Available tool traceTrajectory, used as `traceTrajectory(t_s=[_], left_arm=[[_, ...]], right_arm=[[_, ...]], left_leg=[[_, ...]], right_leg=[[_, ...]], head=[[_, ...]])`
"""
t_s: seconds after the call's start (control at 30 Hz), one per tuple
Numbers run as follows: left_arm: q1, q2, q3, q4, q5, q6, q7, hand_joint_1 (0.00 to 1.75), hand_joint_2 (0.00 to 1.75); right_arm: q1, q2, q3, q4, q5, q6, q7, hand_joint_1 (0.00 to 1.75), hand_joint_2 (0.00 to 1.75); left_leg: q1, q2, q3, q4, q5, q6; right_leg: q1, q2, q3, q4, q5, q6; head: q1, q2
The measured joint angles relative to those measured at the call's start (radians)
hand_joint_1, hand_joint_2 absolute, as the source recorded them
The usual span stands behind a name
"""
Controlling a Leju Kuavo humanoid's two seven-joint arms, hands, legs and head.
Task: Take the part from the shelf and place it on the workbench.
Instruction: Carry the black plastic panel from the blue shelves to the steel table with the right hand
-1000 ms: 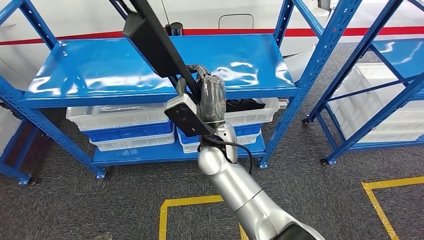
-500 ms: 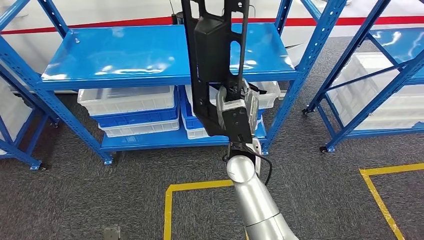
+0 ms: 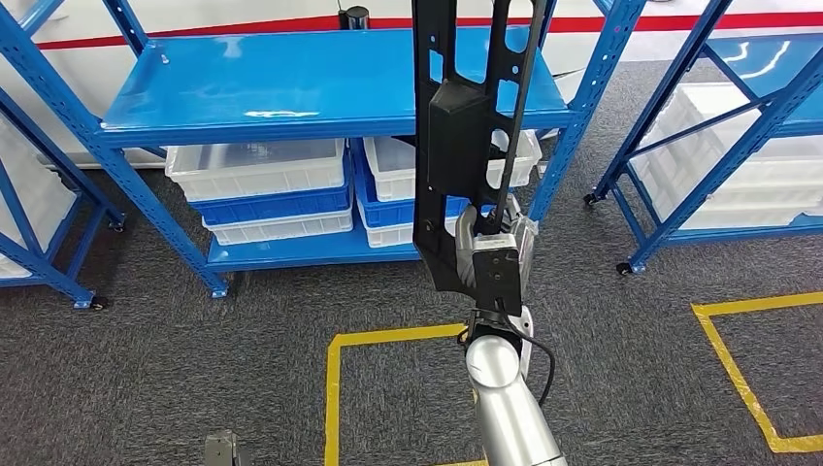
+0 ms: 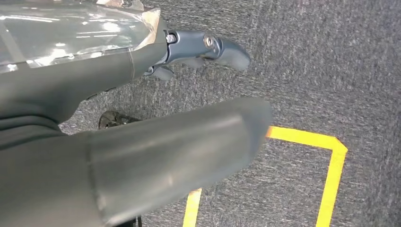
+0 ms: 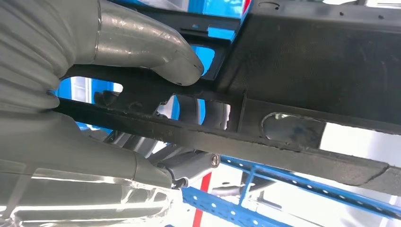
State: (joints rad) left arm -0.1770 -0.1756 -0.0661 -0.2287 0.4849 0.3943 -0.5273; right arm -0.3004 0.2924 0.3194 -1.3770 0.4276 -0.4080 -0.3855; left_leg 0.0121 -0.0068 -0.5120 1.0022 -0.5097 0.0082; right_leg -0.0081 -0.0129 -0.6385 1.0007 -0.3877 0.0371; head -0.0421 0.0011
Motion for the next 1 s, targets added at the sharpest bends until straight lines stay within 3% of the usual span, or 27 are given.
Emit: traceTrajectory(t_s=[0.07, 0.1, 0.17, 0.2, 0.23, 0.27, 0.33, 0.4, 0.43, 0.5, 0.53, 0.57, 0.6, 0.67, 0.7, 0.73, 0.77, 0.83, 0.9, 0.93, 1.0], left_arm=[[-0.001, -0.001, -0.001, -0.001, -0.001, 0.0, -0.002, 0.0, 0.0], [-0.001, -0.001, -0.002, -0.001, -0.001, 0.0, -0.003, 0.0, 0.0], [-0.002, -0.001, -0.002, -0.002, -0.001, 0.0, -0.004, 0.0, 0.0], [-0.002, 0.0, -0.002, -0.002, 0.0, 0.0, -0.005, 0.0, 0.0], [-0.002, 0.0, -0.002, -0.002, 0.001, 0.0, -0.006, 0.0, 0.0], [-0.002, 0.0, -0.002, -0.002, 0.003, 0.0, -0.008, 0.0, 0.0], [-0.001, 0.001, -0.002, -0.002, 0.008, 0.001, -0.012, 0.0, 0.0], [0.0, 0.001, -0.001, -0.003, 0.012, 0.001, -0.018, 0.0, 0.0], [0.0, 0.001, 0.0, -0.003, 0.014, 0.001, -0.021, 0.0, 0.0], [0.003, 0.001, 0.004, -0.003, 0.019, 0.001, -0.025, 0.0, 0.0], [0.006, 0.002, 0.006, -0.003, 0.022, 0.0, -0.027, 0.0, 0.0], [0.008, 0.003, 0.008, -0.003, 0.024, 0.0, -0.03, 0.0, 0.0], [0.01, 0.004, 0.011, -0.003, 0.026, -0.002, -0.032, 0.0, 0.0], [0.012, 0.007, 0.015, -0.003, 0.027, -0.006, -0.036, 0.0, 0.0], [0.012, 0.008, 0.019, -0.003, 0.029, -0.008, -0.037, 0.0, 0.0], [0.012, 0.009, 0.022, -0.003, 0.03, -0.01, -0.038, 0.0, 0.0], [0.012, 0.01, 0.024, -0.003, 0.031, -0.012, -0.039, 0.0, 0.0], [0.01, 0.011, 0.027, -0.004, 0.03, -0.016, -0.04, 0.0, 0.0], [0.006, 0.012, 0.028, -0.008, 0.026, -0.017, -0.041, 0.0, 0.0], [0.004, 0.013, 0.028, -0.01, 0.025, -0.017, -0.041, 0.0, 0.0], [0.003, 0.013, 0.028, -0.013, 0.024, -0.018, -0.042, 0.0, 0.0]], right_arm=[[0.013, -0.004, -0.008, -0.015, -0.002, 0.001, -0.002, 1.75, 1.75], [0.019, -0.006, -0.012, -0.021, -0.003, 0.003, -0.002, 1.75, 1.75], [0.03, -0.01, -0.018, -0.032, -0.003, 0.008, -0.004, 1.75, 1.75], [0.035, -0.011, -0.02, -0.036, -0.004, 0.011, -0.004, 1.75, 1.75], [0.04, -0.012, -0.022, -0.04, -0.005, 0.015, -0.005, 1.75, 1.75], [0.044, -0.012, -0.023, -0.043, -0.006, 0.019, -0.006, 1.75, 1.75], [0.047, -0.012, -0.027, -0.049, -0.008, 0.025, -0.007, 1.75, 1.75], [0.047, -0.009, -0.028, -0.058, -0.009, 0.032, -0.008, 1.75, 1.75], [0.047, -0.008, -0.029, -0.062, -0.008, 0.035, -0.009, 1.75, 1.75], [0.047, -0.006, -0.03, -0.066, -0.006, 0.04, -0.01, 1.75, 1.75], [0.047, -0.005, -0.031, -0.067, -0.006, 0.043, -0.01, 1.75, 1.75], [0.046, -0.004, -0.031, -0.068, -0.006, 0.045, -0.01, 1.75, 1.75], [0.045, -0.002, -0.032, -0.068, -0.006, 0.047, -0.01, 1.75, 1.75], [0.042, 0.001, -0.032, -0.068, -0.006, 0.05, -0.01, 1.75, 1.75], [0.042, 0.001, -0.033, -0.068, -0.006, 0.052, -0.009, 1.75, 1.75], [0.041, 0.001, -0.033, -0.068, -0.007, 0.053, -0.008, 1.75, 1.75], [0.04, 0.001, -0.035, -0.068, -0.007, 0.053, -0.006, 1.75, 1.75], [0.037, 0.001, -0.039, -0.071, -0.007, 0.054, 0.002, 1.75, 1.75], [0.035, 0.001, -0.043, -0.08, -0.006, 0.054, 0.009, 1.75, 1.75], [0.033, 0.001, -0.045, -0.085, -0.005, 0.054, 0.011, 1.75, 1.75], [0.03, 0.001, -0.047, -0.091, -0.004, 0.053, 0.013, 1.75, 1.75]], left_leg=[[0.001, 0.004, -0.016, -0.003, 0.019, 0.025], [0.002, 0.007, -0.028, -0.004, 0.03, 0.035], [0.001, 0.008, -0.054, -0.003, 0.051, 0.045], [0.001, 0.009, -0.068, -0.003, 0.062, 0.045], [0.001, 0.01, -0.081, -0.002, 0.071, 0.044], [0.001, 0.011, -0.093, -0.001, 0.081, 0.042], [0.001, 0.011, -0.111, 0.0, 0.098, 0.036], [-0.002, 0.009, -0.125, 0.0, 0.115, 0.025], [-0.002, 0.009, -0.13, -0.001, 0.125, 0.019], [-0.001, 0.009, -0.136, -0.008, 0.144, 0.005], [0.001, 0.008, -0.141, -0.005, 0.138, -0.001], [0.002, 0.006, -0.149, 0.011, 0.114, -0.007], [0.004, 0.005, -0.16, 0.046, 0.072, -0.012], [0.006, 0.004, -0.192, 0.168, -0.03, -0.02], [0.007, 0.004, -0.205, 0.231, -0.06, -0.024], [0.008, 0.004, -0.207, 0.275, -0.063, -0.027], [0.008, 0.004, -0.195, 0.29, -0.045, -0.027], [0.008, 0.004, -0.119, 0.221, 0.01, -0.024], [0.004, 0.003, -0.017, 0.083, 0.002, -0.015], [0.001, 0.003, 0.014, 0.033, -0.014, -0.008], [-0.005, 0.003, 0.023, -0.005, -0.019, 0.008]], right_leg=[[-0.003, 0.003, -0.021, 0.029, -0.031, 0.002], [-0.004, 0.005, -0.039, 0.074, -0.07, -0.002], [-0.005, 0.007, -0.079, 0.208, -0.154, -0.008], [-0.005, 0.008, -0.089, 0.27, -0.178, -0.004], [-0.006, 0.008, -0.086, 0.302, -0.181, 0.004], [-0.006, 0.008, -0.065, 0.301, -0.168, 0.014], [-0.007, 0.009, 0.029, 0.186, -0.129, 0.024], [-0.004, 0.011, 0.132, 0.033, -0.124, 0.016], [-0.001, 0.013, 0.158, -0.012, -0.129, 0.01], [0.002, 0.013, 0.158, -0.033, -0.125, -0.001], [0.0, 0.011, 0.15, -0.034, -0.116, -0.009], [-0.003, 0.009, 0.142, -0.035, -0.105, -0.02], [-0.005, 0.007, 0.131, -0.036, -0.093, -0.031], [-0.002, 0.004, 0.105, -0.033, -0.071, -0.045], [0.0, 0.004, 0.089, -0.03, -0.06, -0.047], [0.001, 0.003, 0.071, -0.026, -0.049, -0.047], [0.002, 0.003, 0.052, -0.021, -0.038, -0.046], [0.002, 0.004, 0.017, -0.007, -0.019, -0.041], [0.004, 0.004, -0.007, 0.003, -0.003, -0.031], [0.005, 0.003, -0.012, 0.005, 0.006, -0.024], [0.005, 0.0, -0.017, -0.001, 0.028, -0.01]], head=[[0.004, 0.0], [0.007, 0.0], [0.014, 0.0], [0.015, 0.0], [0.015, 0.0], [0.016, 0.0], [0.017, 0.0], [0.016, 0.0], [0.015, 0.0], [0.014, 0.0], [0.014, 0.0], [0.012, 0.0], [0.009, 0.0], [0.002, 0.0], [0.001, 0.0], [0.001, 0.0], [0.0, 0.0], [0.0, 0.0], [0.001, 0.0], [0.003, 0.0], [0.004, 0.0]])
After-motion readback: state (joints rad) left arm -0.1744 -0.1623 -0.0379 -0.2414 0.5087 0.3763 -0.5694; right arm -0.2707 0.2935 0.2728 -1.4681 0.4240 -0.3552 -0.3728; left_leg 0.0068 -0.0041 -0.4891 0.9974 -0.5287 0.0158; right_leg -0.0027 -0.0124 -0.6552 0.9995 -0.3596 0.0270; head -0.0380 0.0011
